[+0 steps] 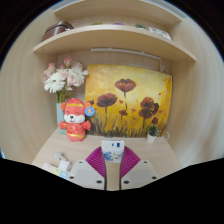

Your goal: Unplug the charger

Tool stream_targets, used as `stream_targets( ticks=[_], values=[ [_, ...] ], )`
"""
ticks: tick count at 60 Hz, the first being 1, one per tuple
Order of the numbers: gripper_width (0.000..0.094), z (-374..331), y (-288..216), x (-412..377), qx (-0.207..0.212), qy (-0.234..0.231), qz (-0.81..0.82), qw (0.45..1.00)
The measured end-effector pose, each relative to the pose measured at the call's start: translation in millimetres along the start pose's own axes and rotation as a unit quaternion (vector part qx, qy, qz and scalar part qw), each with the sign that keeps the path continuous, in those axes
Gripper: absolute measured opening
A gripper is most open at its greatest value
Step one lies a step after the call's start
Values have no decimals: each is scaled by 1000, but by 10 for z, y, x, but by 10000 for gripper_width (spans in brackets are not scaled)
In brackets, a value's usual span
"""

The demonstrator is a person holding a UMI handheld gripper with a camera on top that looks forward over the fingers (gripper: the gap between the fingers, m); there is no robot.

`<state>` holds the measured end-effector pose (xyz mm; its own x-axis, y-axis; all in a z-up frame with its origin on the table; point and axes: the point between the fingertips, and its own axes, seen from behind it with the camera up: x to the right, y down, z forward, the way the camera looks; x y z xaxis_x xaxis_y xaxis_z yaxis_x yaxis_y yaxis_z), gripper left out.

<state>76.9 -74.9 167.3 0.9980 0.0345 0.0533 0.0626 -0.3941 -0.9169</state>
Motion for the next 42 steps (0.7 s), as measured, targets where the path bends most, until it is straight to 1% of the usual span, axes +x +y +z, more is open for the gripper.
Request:
stream_targets(
  ticks=[2, 3, 7, 9, 15, 17, 22, 25, 27, 37, 39, 42],
  values=[
    [154, 101, 343, 52, -26, -1, 6, 1000],
    [154, 95, 471, 192, -35, -4, 10, 999],
    [153, 199, 954, 279, -75, -10, 23, 997],
    [153, 224, 1137, 329, -83, -18, 24, 996],
    [156, 420, 1501, 316, -113, -20, 27, 993],
    [165, 318, 1603, 437, -117, -22, 30, 992],
    [174, 442, 1789, 411, -135, -23, 21, 990],
    [192, 363, 1904, 421, -150, -24, 12, 988],
    [212, 368, 1846, 411, -138, -26, 12, 990],
    [304, 378, 1856, 412, -149, -22, 20, 988],
    [331, 376, 1859, 420, -157, -17, 24, 987],
    [424, 336, 1798, 428, -160, -12, 17, 987]
  ],
)
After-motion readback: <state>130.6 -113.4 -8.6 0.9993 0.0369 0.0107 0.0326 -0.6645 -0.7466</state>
